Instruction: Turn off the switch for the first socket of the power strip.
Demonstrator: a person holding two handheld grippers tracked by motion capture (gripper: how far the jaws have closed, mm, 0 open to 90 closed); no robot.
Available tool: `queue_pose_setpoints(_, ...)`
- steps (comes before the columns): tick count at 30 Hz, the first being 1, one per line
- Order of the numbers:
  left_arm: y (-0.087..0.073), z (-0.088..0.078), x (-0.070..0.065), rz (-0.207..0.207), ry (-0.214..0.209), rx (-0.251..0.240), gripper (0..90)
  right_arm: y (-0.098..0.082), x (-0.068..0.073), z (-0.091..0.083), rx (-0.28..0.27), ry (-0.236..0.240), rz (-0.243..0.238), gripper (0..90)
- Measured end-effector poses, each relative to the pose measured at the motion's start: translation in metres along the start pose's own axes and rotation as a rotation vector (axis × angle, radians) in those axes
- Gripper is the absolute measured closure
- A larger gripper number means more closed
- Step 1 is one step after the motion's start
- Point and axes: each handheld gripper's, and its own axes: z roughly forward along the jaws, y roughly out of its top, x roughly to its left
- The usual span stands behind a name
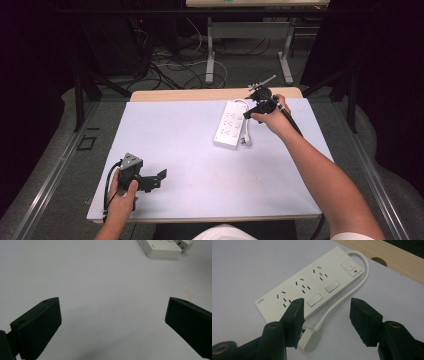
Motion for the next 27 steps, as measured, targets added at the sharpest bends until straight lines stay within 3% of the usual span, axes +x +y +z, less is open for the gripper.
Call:
queue_pose_setpoints(4, 0.0, 0.0, 0.0, 0.0, 0.0, 0.0, 0.4, 0.001, -0.002, 0.003, -0.004, -0.008, -0.005, 48.3)
queue_pose_setpoints(11, 0.0, 0.0, 0.0, 0.0, 0.0, 0.0, 0.4, 0.005, -0.005, 0.011, -0.051, -0.033, 0.045, 49.0)
queue_pose_setpoints(18, -0.001, 0.001, 0.0, -0.003, 0.002, -0.007, 0.4, 0.007, -0.012, 0.019, -0.058, -0.048, 0.103, 50.6)
queue_pose_setpoints(23, -0.001, 0.001, 0.0, -0.003, 0.0, -0.008, 0.4, 0.008, -0.015, 0.023, -0.075, -0.077, 0.102, 52.2)
queue_pose_setpoints(27, -0.001, 0.001, 0.0, -0.002, 0.0, -0.007, 0.4, 0.009, -0.017, 0.025, -0.089, -0.073, 0.113, 53.9)
